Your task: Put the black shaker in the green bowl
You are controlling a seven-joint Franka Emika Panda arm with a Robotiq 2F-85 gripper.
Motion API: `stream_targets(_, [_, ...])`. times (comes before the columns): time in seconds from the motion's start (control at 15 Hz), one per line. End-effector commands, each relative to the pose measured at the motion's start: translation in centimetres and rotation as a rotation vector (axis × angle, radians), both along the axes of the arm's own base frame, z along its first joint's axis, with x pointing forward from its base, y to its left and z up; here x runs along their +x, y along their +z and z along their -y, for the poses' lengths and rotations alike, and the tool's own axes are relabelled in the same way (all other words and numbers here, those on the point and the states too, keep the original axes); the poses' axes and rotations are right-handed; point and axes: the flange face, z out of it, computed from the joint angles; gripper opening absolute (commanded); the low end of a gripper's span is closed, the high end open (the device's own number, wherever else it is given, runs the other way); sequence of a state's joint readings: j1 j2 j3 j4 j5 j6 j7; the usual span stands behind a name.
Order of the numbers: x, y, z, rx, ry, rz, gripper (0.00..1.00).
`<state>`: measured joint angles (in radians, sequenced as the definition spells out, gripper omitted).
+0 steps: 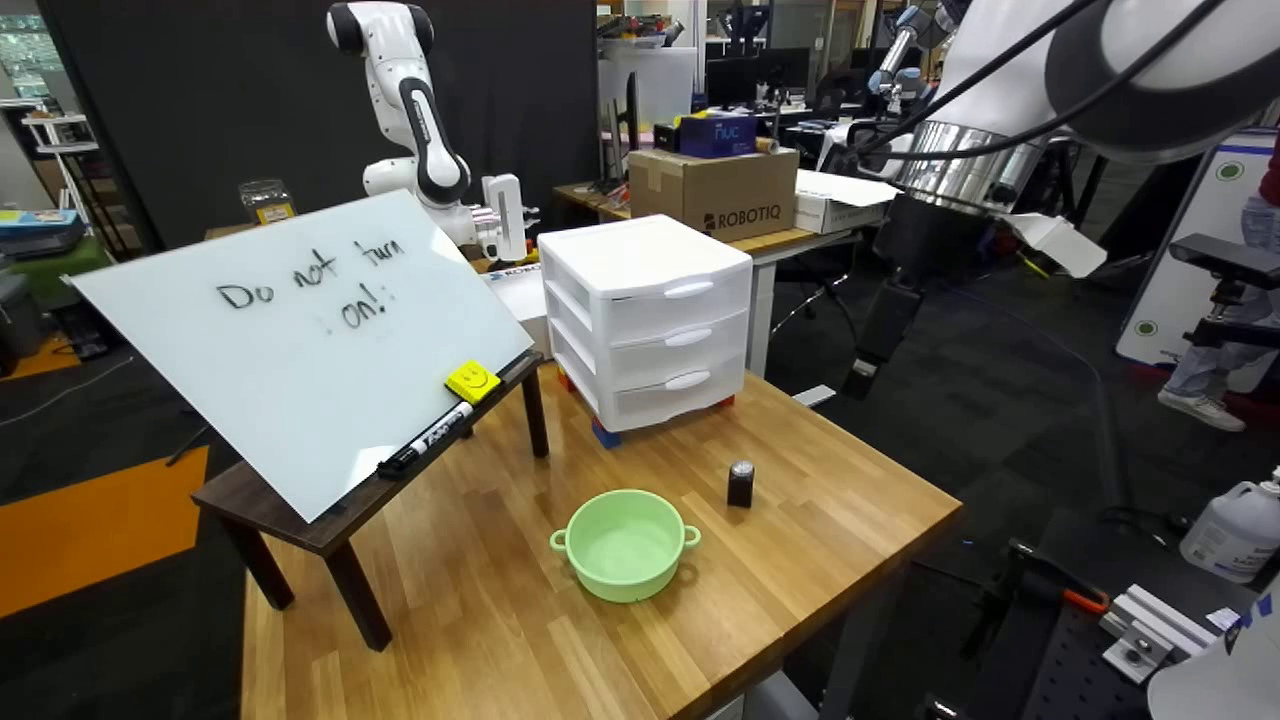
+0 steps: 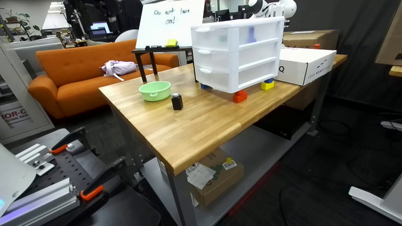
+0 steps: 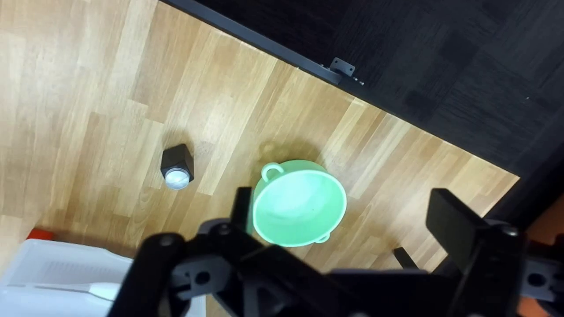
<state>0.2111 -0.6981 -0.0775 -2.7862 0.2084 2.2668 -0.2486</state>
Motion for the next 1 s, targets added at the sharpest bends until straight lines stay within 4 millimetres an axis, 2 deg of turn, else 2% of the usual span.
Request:
stream_targets(0.0, [1.1,0.1,0.4,-0.052,-0.028,0.003,1.0])
stream_targets(0.53, [3.5,-1.7,0.9,-0.088,-0.055,-0.059,1.0])
stream_targets(0.8, [6.7,-2.6,1.9,-0.14,-0.073,-0.101,1.0])
stream_targets(0.93, [8.5,-3.3,1.6,-0.154,-0.074,-0.127,1.0])
